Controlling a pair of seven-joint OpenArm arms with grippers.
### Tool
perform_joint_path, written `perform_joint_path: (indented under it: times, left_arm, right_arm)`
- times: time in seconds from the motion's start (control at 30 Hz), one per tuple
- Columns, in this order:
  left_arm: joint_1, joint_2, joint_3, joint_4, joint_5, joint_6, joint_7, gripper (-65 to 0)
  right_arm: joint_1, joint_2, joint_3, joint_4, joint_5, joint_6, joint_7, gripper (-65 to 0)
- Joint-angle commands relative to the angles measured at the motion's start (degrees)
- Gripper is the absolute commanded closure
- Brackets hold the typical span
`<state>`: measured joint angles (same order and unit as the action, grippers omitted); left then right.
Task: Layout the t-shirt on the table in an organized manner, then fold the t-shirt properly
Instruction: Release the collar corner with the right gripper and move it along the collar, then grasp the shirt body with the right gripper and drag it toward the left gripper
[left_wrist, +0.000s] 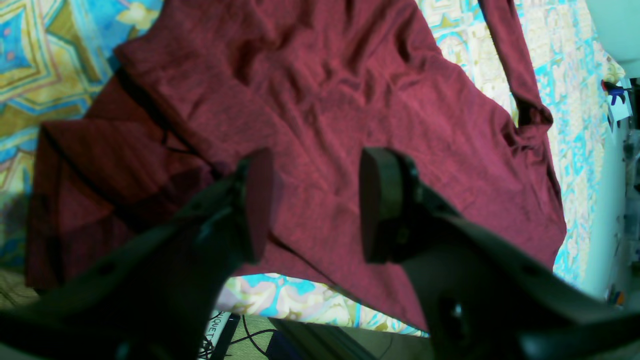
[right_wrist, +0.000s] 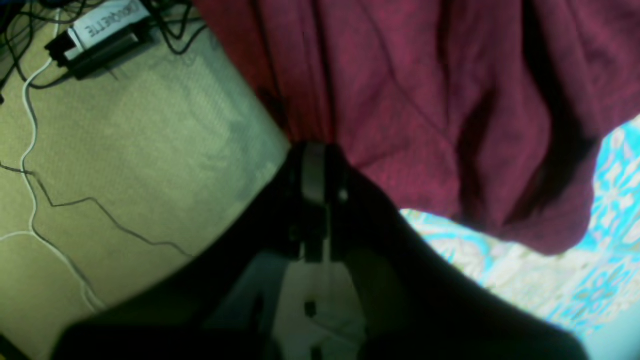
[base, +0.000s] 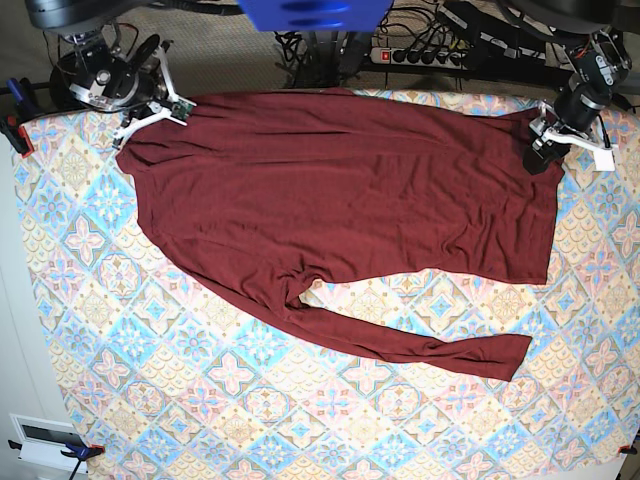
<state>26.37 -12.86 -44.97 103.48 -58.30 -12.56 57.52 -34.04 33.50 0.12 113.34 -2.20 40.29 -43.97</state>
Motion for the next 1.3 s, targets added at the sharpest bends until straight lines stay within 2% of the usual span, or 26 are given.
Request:
perform_joint_path:
  times: [0.0,0.2,0.43,0.6,0.97,1.1,1.27]
  left_arm:
    - [0.1,-0.9,-0.3,0.8,-0.7,-0.3,-0.7,-27.5]
    - [0.0,-0.9,-0.3,0.8,-0.7,-0.3,-0.8,-27.5]
    - [0.0,-0.9,-0.3,0.7,-0.7,-0.3,-0.8,-27.5]
    - [0.0,-0.9,-0.3,0.7,-0.7,-0.3,-0.9,-27.5]
    - [0.0,-0.7,-0.4,0.7,2.0,-0.3,-0.9,-27.5]
    - [0.0,-0.7,-0.4,0.7,2.2,-0.3,-0.9,-27.5]
    - [0.0,-0.7,-0.4,0.7,2.3,-0.3,-0.9,-27.5]
  right_arm:
    - [-0.9,0.9,1.2,1.3,0.0,-0.3,0.1,0.0]
    - [-5.1,0.4,6.3,2.4,0.0,-0.3,0.3,0.0]
    - [-4.8,0.1,8.0,2.4,0.0,-0.3,5.9,0.0]
    - [-0.7,-2.8,8.0,2.4,0.0,-0.3,5.7,0.0]
    - [7.3,-2.9,7.6,2.1,0.1,-0.3,5.5,0.0]
    - [10.8,-2.9,7.3,1.9,0.1,-0.3,2.2,0.0]
    - [15.8,-2.9,4.0,1.8,0.1,-0.3,0.3,0.0]
